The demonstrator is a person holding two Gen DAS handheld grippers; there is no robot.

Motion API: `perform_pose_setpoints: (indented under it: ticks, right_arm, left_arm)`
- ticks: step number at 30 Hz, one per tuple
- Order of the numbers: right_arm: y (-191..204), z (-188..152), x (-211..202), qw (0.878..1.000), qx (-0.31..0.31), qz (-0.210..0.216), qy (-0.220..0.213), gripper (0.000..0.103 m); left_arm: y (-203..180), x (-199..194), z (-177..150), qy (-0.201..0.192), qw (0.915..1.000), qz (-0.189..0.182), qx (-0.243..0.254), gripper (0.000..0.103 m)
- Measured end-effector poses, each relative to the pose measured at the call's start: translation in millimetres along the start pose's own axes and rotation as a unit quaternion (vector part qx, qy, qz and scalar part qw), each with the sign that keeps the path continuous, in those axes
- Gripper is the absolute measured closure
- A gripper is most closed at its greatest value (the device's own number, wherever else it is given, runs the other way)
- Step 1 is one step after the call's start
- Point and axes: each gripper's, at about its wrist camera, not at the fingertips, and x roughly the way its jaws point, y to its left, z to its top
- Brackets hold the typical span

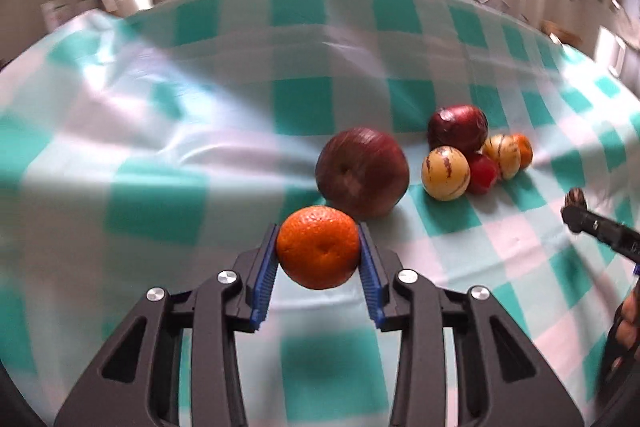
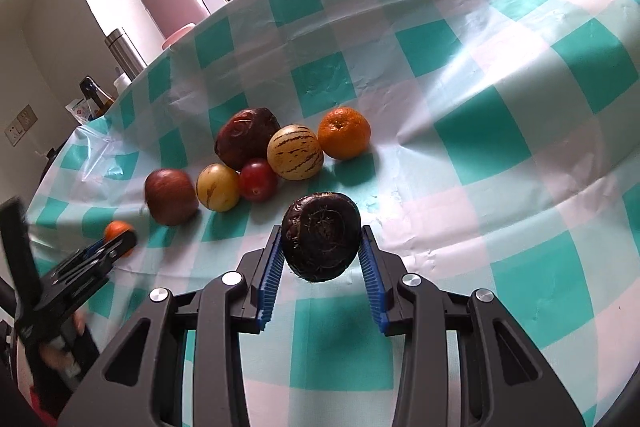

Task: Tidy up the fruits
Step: 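Carry the dark brown fruit and the orange off the table toward the bin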

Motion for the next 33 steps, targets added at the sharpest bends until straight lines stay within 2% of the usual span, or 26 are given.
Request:
perform_pose_setpoints:
  ticks: [2,4,9,14,19,25,30,31,33]
  right_arm:
    - [3.8,-6.9,-7.6,1.000,-0.001,-0.009,-0.002,0.065]
    - [10.1,-17.4,-18.5,1.000,-0.006,-0.009,-0.006,0.065]
    - [27.1,-53.8,-56.6,0.999,-0.030,0.010,-0.020,0.065]
    - [28.8,-70.8,-92.5,0.998,-0.050,0.011,-0.026,0.065]
    - [23.2,-80.4,-121.2,0.998,-0.058,0.002,-0.040,0.065]
    - [15.1,-91.4,-136.0,0.997,-0.067,-0.010,-0.043,0.065]
    - [11.6,-100.8,-149.9,0.996,-0.077,-0.015,-0.048,0.065]
    - [10.5,-102.5,-153.7,0.995,-0.081,-0.019,-0.051,0.065]
    - [4.9,-107.4,-164.4,0.995,-0.082,-0.021,-0.055,0.065]
  left_arm:
    - [2.8,-16.3,-7.5,-0.015,0.9996,0.006,-0.022,0.065]
    - [-2.8,-32.3,-15.6,-0.032,0.9991,0.015,-0.023,0.065]
    - [-28.8,-81.7,-42.3,-0.081,0.9965,0.012,0.014,0.065]
    - [-60.0,-102.2,-67.6,-0.079,0.9958,-0.022,0.041,0.065]
    - [-84.1,-111.7,-81.1,-0.081,0.9938,-0.028,0.072,0.065]
    - [-90.0,-118.5,-84.8,-0.082,0.9932,-0.017,0.081,0.065]
    - [-92.3,-131.4,-85.2,-0.096,0.9910,0.010,0.093,0.065]
    - [-93.7,-134.1,-85.1,-0.096,0.9908,0.007,0.095,0.065]
    - [-99.3,-142.5,-85.2,-0.084,0.9912,-0.041,0.094,0.065]
